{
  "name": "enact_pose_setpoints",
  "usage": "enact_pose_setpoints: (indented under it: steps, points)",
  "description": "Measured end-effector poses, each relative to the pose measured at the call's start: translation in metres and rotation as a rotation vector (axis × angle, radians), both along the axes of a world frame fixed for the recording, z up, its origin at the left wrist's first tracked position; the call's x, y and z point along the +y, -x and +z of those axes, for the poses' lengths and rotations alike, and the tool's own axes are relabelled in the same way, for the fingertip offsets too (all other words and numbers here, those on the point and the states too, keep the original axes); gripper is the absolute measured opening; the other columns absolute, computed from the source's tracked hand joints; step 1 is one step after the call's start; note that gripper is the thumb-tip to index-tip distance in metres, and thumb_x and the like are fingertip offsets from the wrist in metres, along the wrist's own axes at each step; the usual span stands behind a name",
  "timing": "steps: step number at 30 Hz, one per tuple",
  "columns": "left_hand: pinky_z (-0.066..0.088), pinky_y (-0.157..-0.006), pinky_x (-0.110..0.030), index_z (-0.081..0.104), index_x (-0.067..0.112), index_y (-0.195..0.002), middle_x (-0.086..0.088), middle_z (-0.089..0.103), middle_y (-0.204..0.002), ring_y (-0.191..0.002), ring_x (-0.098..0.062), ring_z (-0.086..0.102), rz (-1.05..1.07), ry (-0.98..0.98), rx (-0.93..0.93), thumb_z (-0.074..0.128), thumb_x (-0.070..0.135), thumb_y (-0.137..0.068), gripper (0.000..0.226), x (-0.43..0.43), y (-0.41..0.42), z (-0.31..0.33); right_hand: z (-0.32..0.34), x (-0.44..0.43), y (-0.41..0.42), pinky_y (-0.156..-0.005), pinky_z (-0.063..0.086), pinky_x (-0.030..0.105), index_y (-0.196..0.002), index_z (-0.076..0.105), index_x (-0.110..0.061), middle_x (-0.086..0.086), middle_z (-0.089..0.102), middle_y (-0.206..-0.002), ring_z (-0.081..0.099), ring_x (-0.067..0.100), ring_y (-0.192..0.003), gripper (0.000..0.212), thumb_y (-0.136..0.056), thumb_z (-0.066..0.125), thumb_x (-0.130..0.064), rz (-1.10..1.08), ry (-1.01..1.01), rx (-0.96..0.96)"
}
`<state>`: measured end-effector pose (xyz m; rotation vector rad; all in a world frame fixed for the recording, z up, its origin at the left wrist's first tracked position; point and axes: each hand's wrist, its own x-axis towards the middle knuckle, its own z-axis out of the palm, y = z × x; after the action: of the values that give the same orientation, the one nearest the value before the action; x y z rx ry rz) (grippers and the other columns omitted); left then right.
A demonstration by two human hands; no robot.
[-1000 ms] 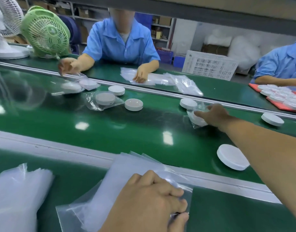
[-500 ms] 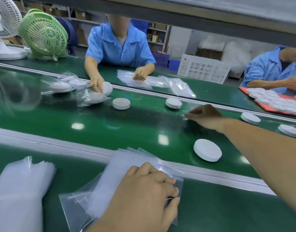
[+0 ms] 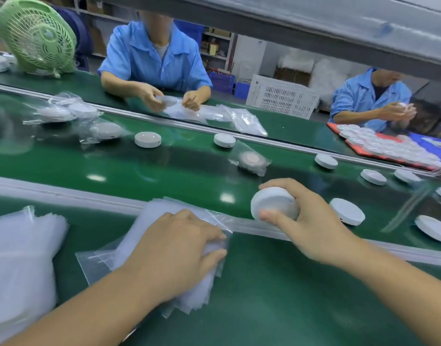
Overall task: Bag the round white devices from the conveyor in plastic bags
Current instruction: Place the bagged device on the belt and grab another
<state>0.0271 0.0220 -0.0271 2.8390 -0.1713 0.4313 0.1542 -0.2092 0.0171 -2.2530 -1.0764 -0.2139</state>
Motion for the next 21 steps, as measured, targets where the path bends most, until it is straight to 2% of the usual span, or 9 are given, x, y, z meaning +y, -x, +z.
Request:
enact_pose_setpoints:
  steps: [3, 5, 8, 10, 12, 14, 16, 18, 21]
  points:
    - [0.044, -0.089, -0.029, 0.066, 0.049, -0.105, 0.025, 0.067, -0.097, -0.102, -0.002, 0.052, 0.045, 0.061, -0.033, 0.047, 0.064, -0.092, 0.028, 0.006, 0.0, -0.001, -0.013, -0.002, 0.045, -0.099, 0.042, 0.016, -0.129, 0.059, -0.039, -0.021, 0.058, -0.125, 0.056, 0.008, -0.12, 0.038, -0.095, 0.067, -0.022, 0.178, 0.018, -0.239]
    - [0.045, -0.088, -0.028, 0.069, 0.048, -0.1, 0.029, 0.067, -0.094, -0.101, 0.001, 0.053, 0.059, 0.112, -0.036, 0.052, 0.062, -0.092, 0.023, 0.008, 0.0, -0.003, -0.029, -0.004, 0.057, -0.103, 0.041, 0.024, -0.134, 0.058, -0.033, -0.015, 0.053, -0.129, 0.051, 0.01, -0.123, 0.04, -0.098, 0.064, -0.017, 0.205, 0.07, -0.295]
    - [0.046, -0.09, -0.023, 0.071, 0.046, -0.091, 0.037, 0.066, -0.097, -0.104, 0.005, 0.055, 0.084, 0.284, -0.054, 0.056, 0.059, -0.089, 0.02, 0.004, 0.002, -0.003, -0.046, -0.01, 0.063, -0.092, 0.049, 0.028, -0.138, 0.046, -0.045, -0.019, 0.039, -0.13, 0.051, 0.007, -0.112, 0.038, -0.102, 0.051, -0.033, 0.146, 0.083, -0.171]
    - [0.048, -0.088, -0.02, 0.071, 0.05, -0.089, 0.042, 0.064, -0.098, -0.1, 0.007, 0.059, 0.077, 0.425, -0.061, 0.056, 0.059, -0.086, 0.018, -0.001, 0.003, 0.0, -0.049, -0.013, 0.06, -0.081, 0.054, 0.033, -0.138, 0.046, -0.046, -0.016, 0.038, -0.128, 0.053, 0.01, -0.104, 0.042, -0.1, 0.052, -0.028, 0.13, 0.102, -0.254]
    - [0.053, -0.087, -0.025, 0.07, 0.054, -0.093, 0.04, 0.066, -0.095, -0.094, 0.007, 0.064, 0.025, 0.58, -0.033, 0.061, 0.058, -0.086, 0.012, -0.007, 0.003, 0.002, -0.049, -0.014, 0.054, -0.081, 0.054, 0.036, -0.131, 0.057, -0.039, -0.011, 0.048, -0.127, 0.058, 0.016, -0.108, 0.046, -0.094, 0.064, -0.013, 0.154, -0.029, -0.378]
    - [0.054, -0.091, -0.028, 0.072, 0.052, -0.097, 0.033, 0.071, -0.096, -0.096, 0.005, 0.067, -0.087, 0.734, 0.029, 0.066, 0.06, -0.084, 0.016, -0.013, 0.004, 0.006, -0.049, -0.01, 0.051, -0.089, 0.052, 0.038, -0.118, 0.064, -0.03, -0.011, 0.062, -0.125, 0.062, 0.017, -0.113, 0.042, -0.088, 0.074, -0.003, 0.178, -0.213, -0.442]
    - [0.051, -0.093, -0.022, 0.072, 0.052, -0.103, 0.029, 0.071, -0.104, -0.101, 0.004, 0.067, -0.18, 0.842, 0.102, 0.076, 0.064, -0.071, 0.034, -0.015, 0.007, 0.009, -0.049, -0.007, 0.054, -0.091, 0.053, 0.035, -0.108, 0.065, -0.03, -0.016, 0.07, -0.12, 0.067, 0.016, -0.111, 0.034, -0.085, 0.08, -0.01, 0.154, -0.381, -0.385]
    - [0.046, -0.092, -0.013, 0.066, 0.054, -0.115, 0.029, 0.069, -0.113, -0.108, 0.005, 0.063, -0.239, 0.812, 0.153, 0.088, 0.06, -0.06, 0.059, -0.014, 0.01, 0.01, -0.046, -0.005, 0.059, -0.086, 0.057, 0.029, -0.104, 0.065, -0.041, -0.017, 0.074, -0.113, 0.073, 0.016, -0.104, 0.035, -0.079, 0.086, -0.026, 0.098, -0.566, -0.191]
    - [0.045, -0.091, -0.01, 0.06, 0.051, -0.124, 0.03, 0.067, -0.117, -0.11, 0.003, 0.063, -0.275, 0.714, 0.057, 0.09, 0.037, -0.07, 0.063, -0.019, 0.01, 0.01, -0.04, 0.0, 0.067, -0.074, 0.06, 0.024, -0.099, 0.069, -0.044, -0.016, 0.077, -0.103, 0.076, 0.016, -0.099, 0.033, -0.073, 0.089, -0.04, 0.043, -0.722, -0.057]
